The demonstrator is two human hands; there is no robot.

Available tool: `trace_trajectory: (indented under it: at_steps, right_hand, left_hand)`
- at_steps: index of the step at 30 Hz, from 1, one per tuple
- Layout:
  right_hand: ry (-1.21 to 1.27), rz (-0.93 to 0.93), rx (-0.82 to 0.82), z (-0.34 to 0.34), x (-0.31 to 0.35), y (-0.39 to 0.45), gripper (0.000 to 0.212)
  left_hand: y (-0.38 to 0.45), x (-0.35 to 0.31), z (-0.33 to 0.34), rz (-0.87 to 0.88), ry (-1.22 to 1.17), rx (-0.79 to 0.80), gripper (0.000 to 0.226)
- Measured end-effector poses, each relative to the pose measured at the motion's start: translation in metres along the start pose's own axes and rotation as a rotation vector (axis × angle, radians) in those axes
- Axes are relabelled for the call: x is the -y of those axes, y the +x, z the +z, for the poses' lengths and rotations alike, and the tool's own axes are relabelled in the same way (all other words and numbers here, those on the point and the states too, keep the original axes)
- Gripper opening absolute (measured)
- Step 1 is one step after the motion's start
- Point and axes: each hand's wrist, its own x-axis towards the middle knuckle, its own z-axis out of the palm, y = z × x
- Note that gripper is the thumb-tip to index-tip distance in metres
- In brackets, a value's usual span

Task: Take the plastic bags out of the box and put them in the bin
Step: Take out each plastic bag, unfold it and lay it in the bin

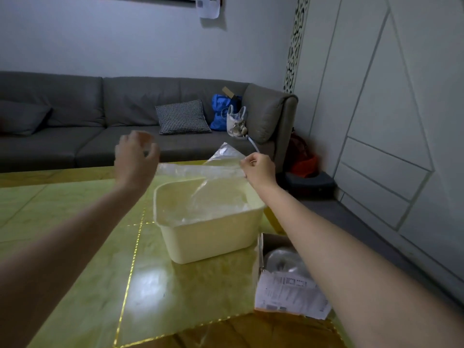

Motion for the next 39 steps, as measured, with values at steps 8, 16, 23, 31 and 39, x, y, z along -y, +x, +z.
trace_trajectory:
  at_steps: [8, 16, 23, 31, 39]
  right_hand:
    - [-0.62, -0.115, 0.309, 0.006, -0.021, 0.008, 0.021]
    - [-0.893, -0.598, 0.287, 0.016, 0.003, -0.004, 0.031]
    - [-0.776, -0.849, 0.326, 0.02, 0.013, -0.009, 0.034]
    - [-0.915, -0.184, 0.943, 0.029, 0.001, 0.0, 0.043]
    - [-1.126, -0.052, 0.937, 0.033, -0.005, 0.011, 0.05]
  left_hand:
    - [-0.034, 0.013, 0.066, 0.377, 0.604, 1.067, 0.05]
    - [-0.029, 0.006, 0.084, 0.078, 0.657, 1.317, 0.052]
    - [-0.024, 0.001, 0.088, 0.013, 0.774, 1.361, 0.05]
    - [-0.028, -0.013, 0.083, 0.031, 0.885, 1.386, 0.049]
    - [-0.019, -0.003, 0.085, -0.286, 0.524, 1.33, 0.057]
